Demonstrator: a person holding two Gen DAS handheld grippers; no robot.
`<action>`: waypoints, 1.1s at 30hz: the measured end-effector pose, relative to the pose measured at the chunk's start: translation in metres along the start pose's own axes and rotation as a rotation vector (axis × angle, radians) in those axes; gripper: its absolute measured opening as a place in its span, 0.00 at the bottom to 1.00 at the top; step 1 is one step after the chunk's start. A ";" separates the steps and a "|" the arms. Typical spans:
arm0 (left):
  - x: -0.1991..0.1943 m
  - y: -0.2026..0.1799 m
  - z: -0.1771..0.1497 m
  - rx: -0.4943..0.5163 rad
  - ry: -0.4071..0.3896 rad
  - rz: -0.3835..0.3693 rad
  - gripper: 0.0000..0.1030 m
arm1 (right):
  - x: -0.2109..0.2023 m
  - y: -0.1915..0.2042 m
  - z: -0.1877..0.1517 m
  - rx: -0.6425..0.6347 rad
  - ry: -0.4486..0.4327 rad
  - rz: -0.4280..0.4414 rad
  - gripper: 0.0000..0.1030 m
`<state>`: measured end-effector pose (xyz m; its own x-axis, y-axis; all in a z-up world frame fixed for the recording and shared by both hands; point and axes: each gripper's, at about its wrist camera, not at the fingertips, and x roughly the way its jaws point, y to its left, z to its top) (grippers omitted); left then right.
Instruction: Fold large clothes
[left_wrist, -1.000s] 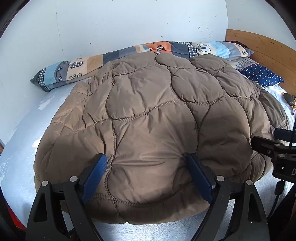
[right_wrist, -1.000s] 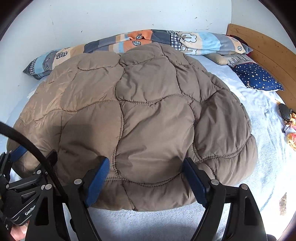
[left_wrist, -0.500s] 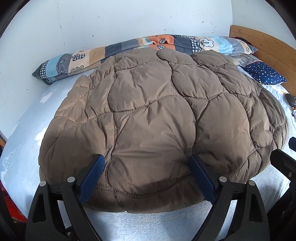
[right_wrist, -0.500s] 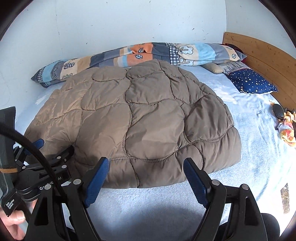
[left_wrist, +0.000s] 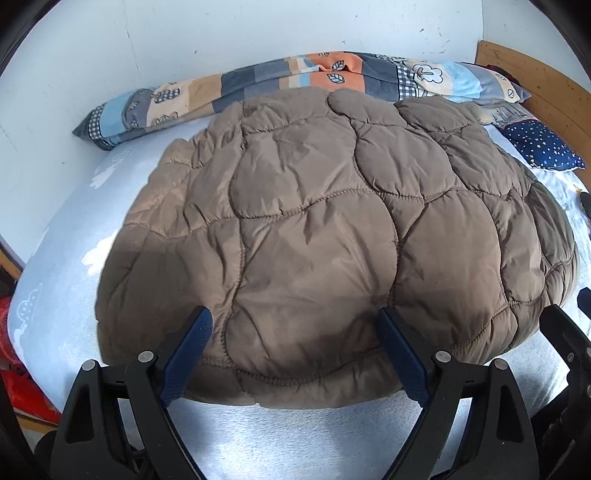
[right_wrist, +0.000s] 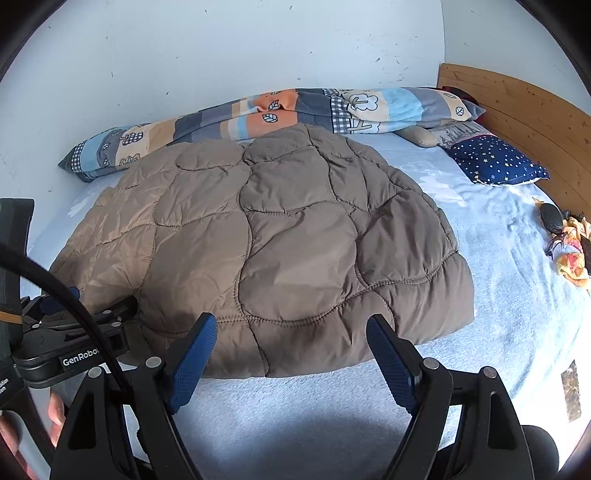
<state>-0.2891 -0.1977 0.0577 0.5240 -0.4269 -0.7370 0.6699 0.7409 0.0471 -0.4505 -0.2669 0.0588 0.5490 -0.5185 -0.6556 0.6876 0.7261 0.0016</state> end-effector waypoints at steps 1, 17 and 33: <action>-0.007 0.001 0.000 0.006 -0.013 0.019 0.86 | -0.001 -0.001 0.000 0.005 -0.004 0.001 0.84; -0.135 0.058 -0.066 -0.149 -0.228 -0.059 0.86 | -0.126 0.025 -0.058 -0.134 -0.248 0.120 0.93; -0.117 0.037 -0.068 -0.037 -0.143 -0.025 0.86 | -0.109 0.029 -0.064 -0.171 -0.195 0.077 0.93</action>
<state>-0.3615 -0.0849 0.1001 0.5791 -0.5126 -0.6340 0.6648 0.7470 0.0032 -0.5208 -0.1601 0.0822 0.6894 -0.5238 -0.5004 0.5589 0.8240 -0.0925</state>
